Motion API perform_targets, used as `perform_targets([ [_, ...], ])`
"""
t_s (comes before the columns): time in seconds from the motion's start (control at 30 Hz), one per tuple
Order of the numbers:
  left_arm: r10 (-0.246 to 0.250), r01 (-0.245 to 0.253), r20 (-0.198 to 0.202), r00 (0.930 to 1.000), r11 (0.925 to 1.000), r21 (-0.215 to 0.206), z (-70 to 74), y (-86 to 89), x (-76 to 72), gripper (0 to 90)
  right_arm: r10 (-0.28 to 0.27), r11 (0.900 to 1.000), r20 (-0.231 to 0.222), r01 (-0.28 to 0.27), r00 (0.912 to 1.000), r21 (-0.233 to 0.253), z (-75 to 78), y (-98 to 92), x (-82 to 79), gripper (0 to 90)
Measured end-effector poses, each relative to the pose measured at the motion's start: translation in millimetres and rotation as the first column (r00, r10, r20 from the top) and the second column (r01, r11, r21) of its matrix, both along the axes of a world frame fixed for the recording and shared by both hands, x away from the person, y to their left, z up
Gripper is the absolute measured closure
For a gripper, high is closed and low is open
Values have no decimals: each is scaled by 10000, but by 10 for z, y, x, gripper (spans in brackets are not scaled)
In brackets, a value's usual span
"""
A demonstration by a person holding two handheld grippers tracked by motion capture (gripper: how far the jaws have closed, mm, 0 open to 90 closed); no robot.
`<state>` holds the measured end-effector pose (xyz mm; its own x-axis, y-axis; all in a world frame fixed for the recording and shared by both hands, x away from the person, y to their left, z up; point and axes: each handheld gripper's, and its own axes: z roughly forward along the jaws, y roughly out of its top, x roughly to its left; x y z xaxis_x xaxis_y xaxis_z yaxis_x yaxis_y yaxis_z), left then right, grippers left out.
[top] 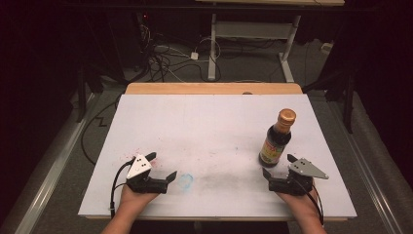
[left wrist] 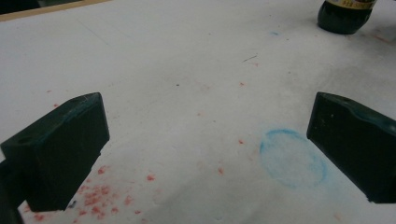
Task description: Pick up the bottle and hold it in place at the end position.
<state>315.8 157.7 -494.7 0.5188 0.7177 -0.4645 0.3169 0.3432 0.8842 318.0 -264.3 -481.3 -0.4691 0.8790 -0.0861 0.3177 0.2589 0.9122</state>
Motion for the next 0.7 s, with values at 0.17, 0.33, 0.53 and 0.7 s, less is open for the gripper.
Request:
perform_targets([
  [0.17,-14,14,-76,10000,10000,4,0,3,10,0,0,10000,49,0,10000,74,0,-6,-4,2],
  [0.33,-27,27,42,10000,10000,-43,1,9,-6,0,17,9999,71,-17,10000,101,1,-15,0,2],
  [0.53,-61,61,25,10000,9998,-188,6,27,-1,0,-7,9998,6,7,10000,216,5,-26,8,2],
  [0.7,-79,79,-25,10000,9998,-154,5,17,2,0,42,9987,212,-53,9998,514,122,-13,-13,2],
])
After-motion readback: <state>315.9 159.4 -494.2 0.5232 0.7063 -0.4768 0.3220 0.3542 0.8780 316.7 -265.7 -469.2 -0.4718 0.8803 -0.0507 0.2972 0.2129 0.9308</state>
